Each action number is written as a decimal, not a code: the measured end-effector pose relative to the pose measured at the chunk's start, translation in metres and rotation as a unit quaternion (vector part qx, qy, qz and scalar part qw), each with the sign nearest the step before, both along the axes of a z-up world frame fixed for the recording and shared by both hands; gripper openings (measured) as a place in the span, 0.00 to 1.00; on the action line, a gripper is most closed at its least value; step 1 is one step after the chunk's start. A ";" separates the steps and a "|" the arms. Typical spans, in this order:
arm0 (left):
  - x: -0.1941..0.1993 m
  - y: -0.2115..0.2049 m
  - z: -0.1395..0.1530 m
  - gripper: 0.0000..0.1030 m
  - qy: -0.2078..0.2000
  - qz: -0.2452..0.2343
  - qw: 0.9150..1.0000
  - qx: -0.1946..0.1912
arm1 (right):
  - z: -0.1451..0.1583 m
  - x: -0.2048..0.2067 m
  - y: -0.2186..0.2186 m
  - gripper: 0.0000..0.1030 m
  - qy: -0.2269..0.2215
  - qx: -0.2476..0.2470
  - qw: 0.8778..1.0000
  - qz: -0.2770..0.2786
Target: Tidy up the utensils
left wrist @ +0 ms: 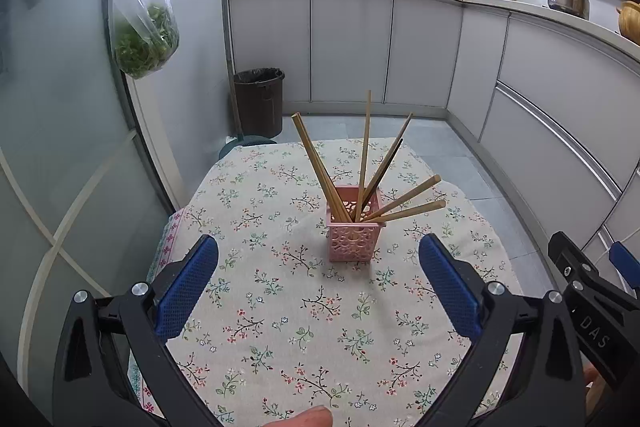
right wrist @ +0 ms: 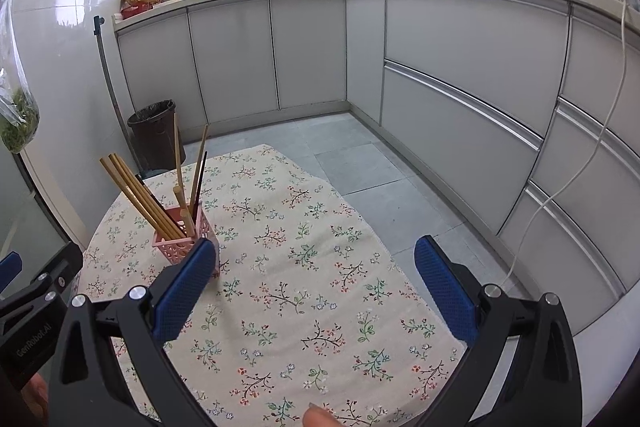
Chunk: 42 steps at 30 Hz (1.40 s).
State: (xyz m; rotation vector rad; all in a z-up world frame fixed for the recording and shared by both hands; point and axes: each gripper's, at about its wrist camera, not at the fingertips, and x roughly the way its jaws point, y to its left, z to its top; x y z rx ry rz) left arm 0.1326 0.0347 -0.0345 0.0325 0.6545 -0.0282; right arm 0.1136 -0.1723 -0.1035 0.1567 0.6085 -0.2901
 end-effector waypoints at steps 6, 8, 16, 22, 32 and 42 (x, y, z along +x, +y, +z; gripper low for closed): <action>0.000 -0.001 -0.001 0.93 0.002 0.001 1.000 0.001 | -0.001 0.000 0.000 0.94 0.001 0.001 1.000 0.000; 0.000 -0.001 -0.001 0.93 0.001 0.001 1.000 0.001 | -0.001 0.001 0.000 0.94 0.002 0.002 1.000 0.001; 0.001 -0.002 -0.002 0.93 0.004 0.001 1.000 0.002 | -0.002 0.001 0.001 0.94 0.002 0.003 1.000 0.001; 0.002 -0.001 -0.003 0.93 0.006 0.002 1.000 0.002 | -0.002 0.001 0.001 0.94 0.004 0.005 1.000 0.002; 0.003 -0.001 -0.005 0.93 0.010 0.000 1.000 0.003 | -0.003 0.002 0.002 0.94 0.005 0.006 1.000 0.004; 0.002 -0.001 -0.005 0.93 0.009 0.001 1.000 0.003 | -0.002 0.002 0.003 0.94 0.006 0.005 1.000 0.005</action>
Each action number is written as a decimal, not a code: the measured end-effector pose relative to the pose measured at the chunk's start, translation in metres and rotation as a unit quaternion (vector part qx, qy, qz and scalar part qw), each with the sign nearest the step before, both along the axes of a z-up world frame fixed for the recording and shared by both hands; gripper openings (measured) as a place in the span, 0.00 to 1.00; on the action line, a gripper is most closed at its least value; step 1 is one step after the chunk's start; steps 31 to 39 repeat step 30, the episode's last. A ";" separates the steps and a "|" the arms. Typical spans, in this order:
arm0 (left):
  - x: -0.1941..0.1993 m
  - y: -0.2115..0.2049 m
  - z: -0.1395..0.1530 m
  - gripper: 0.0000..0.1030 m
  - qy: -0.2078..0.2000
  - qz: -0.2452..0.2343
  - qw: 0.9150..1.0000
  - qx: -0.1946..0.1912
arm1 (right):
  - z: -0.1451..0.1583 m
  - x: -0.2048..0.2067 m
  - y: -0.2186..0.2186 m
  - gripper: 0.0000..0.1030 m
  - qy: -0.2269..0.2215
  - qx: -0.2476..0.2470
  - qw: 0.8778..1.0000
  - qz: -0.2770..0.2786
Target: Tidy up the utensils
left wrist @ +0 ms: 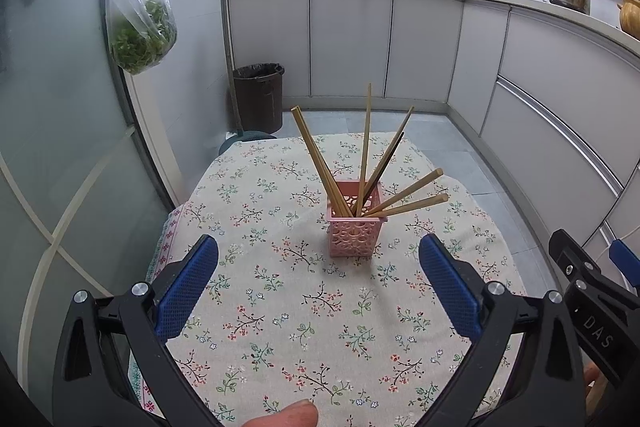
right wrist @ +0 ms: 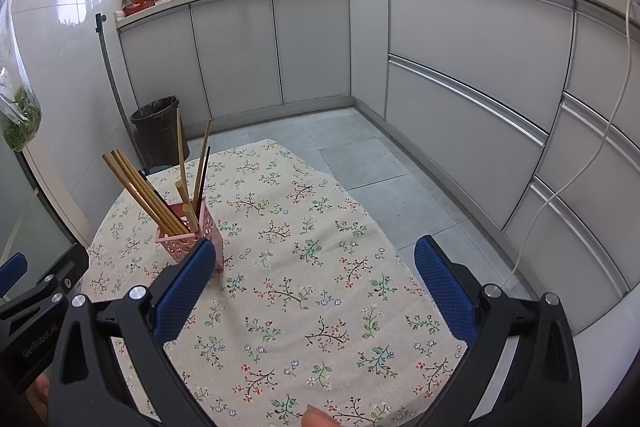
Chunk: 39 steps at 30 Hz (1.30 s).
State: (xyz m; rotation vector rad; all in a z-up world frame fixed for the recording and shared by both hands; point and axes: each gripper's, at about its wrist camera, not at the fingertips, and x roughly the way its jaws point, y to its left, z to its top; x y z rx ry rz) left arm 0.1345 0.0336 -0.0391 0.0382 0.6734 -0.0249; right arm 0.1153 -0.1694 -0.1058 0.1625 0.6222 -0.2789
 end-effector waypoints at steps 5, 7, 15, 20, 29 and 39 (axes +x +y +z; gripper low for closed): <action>0.000 -0.001 0.001 0.93 0.002 0.001 1.000 0.000 | 0.000 0.000 0.000 0.94 0.002 0.000 1.000 0.002; 0.001 -0.002 0.001 0.93 0.002 0.001 1.000 0.007 | -0.001 0.001 0.000 0.94 0.004 0.000 1.000 0.003; 0.001 0.002 0.000 0.87 -0.008 0.009 1.000 0.006 | -0.004 0.002 -0.001 0.94 0.008 0.002 1.000 0.003; 0.000 0.003 0.001 0.77 -0.018 0.004 1.000 0.003 | -0.005 0.002 -0.002 0.94 0.010 0.003 1.000 0.004; -0.003 -0.002 0.006 0.93 -0.020 -0.016 1.000 -0.001 | -0.007 0.004 -0.002 0.94 0.011 0.000 1.000 0.002; -0.003 -0.003 0.005 0.93 -0.017 -0.017 1.000 0.000 | -0.007 0.004 -0.003 0.94 0.011 0.001 1.000 0.003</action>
